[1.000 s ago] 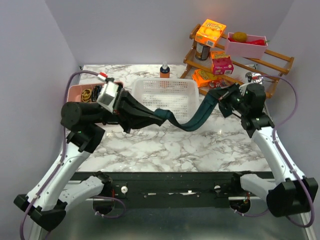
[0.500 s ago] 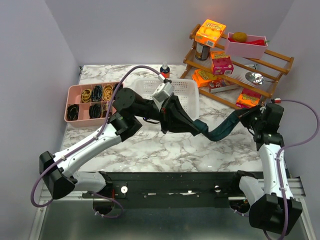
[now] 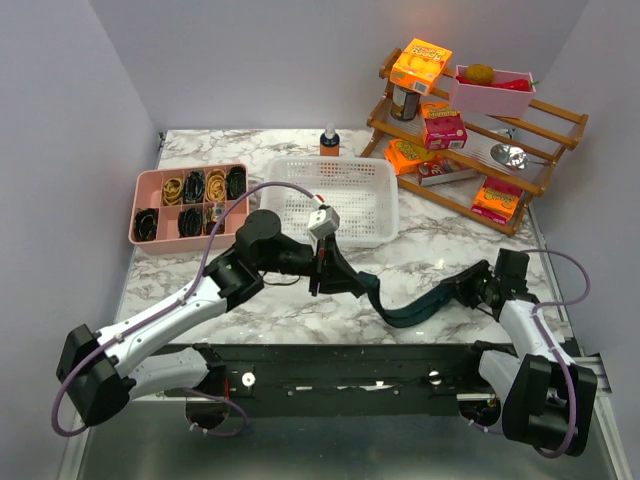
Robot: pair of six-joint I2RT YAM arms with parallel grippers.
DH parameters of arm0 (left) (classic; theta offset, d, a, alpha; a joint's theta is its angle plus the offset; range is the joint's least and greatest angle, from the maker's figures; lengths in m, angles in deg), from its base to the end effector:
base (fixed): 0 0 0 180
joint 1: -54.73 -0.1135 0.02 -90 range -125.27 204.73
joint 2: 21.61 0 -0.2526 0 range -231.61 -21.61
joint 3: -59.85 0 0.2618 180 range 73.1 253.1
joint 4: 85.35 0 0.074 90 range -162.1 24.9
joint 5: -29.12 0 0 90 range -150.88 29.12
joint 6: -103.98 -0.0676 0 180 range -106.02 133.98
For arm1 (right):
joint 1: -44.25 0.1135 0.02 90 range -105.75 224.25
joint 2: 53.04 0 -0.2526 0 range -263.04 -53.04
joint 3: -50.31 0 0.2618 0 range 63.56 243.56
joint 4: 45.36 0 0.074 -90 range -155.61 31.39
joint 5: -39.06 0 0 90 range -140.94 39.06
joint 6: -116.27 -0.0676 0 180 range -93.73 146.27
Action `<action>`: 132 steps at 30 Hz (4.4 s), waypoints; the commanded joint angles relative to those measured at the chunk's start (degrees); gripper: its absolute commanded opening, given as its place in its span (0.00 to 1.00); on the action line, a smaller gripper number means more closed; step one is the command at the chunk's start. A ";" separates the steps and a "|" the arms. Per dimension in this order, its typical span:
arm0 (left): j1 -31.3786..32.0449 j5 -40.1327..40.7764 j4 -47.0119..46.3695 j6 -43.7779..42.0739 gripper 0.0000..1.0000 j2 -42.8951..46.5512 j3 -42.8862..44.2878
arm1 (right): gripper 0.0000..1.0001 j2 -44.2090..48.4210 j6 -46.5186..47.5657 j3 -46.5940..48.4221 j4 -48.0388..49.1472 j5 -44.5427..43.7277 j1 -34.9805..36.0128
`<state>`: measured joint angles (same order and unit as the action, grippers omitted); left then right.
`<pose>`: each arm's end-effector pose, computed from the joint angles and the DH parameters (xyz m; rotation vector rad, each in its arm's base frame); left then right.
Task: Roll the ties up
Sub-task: Place the tie at the center of the board, then flatten out the tie at the center of the board.
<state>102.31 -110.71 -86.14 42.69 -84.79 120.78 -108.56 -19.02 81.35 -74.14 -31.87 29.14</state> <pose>0.1542 -0.2454 0.3257 1.0466 1.5636 -1.6582 0.1967 -0.0302 0.1027 1.1535 2.2632 0.6306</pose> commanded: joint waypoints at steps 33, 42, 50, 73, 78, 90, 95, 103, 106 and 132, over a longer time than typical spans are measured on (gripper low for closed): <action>-10.22 21.08 50.69 -23.09 0.00 -0.72 5.05 | 0.88 2.36 13.31 4.11 -16.82 20.56 0.70; -11.10 25.46 55.96 -24.05 0.00 -2.04 9.09 | 0.89 -0.29 13.92 6.47 -14.88 20.23 4.82; -12.06 29.17 61.67 -20.63 0.00 -4.06 10.50 | 0.89 -1.60 14.80 17.71 -17.43 14.07 12.20; -15.05 60.00 83.21 -7.62 0.87 -16.53 17.89 | 0.88 -20.32 20.78 31.08 -18.75 0.36 30.58; -15.67 66.52 81.99 -5.59 0.92 -18.47 18.85 | 0.88 -22.17 21.74 32.58 -20.06 -5.60 34.88; -15.67 48.26 60.64 -4.46 0.90 -13.91 12.28 | 0.69 -22.61 21.83 31.35 -19.71 -14.84 39.19; -15.67 38.86 48.35 1.16 0.90 -10.92 6.29 | 0.69 -23.75 20.95 31.79 -20.42 -18.71 40.16; -9.87 36.46 40.06 5.39 0.89 -14.33 2.85 | 0.72 -25.42 21.83 32.49 -19.45 -22.49 40.16; -6.54 36.73 38.39 5.74 0.85 -17.50 3.56 | 0.72 -25.94 21.74 32.32 -18.14 -23.63 40.16; 11.31 37.25 26.87 10.93 0.13 -48.18 21.23 | 0.70 -32.02 18.59 28.90 -9.87 -24.08 42.01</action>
<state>113.04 -74.97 -58.76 52.00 -131.41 140.89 -141.90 1.24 113.15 -84.59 -56.13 70.21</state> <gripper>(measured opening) 0.145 0.703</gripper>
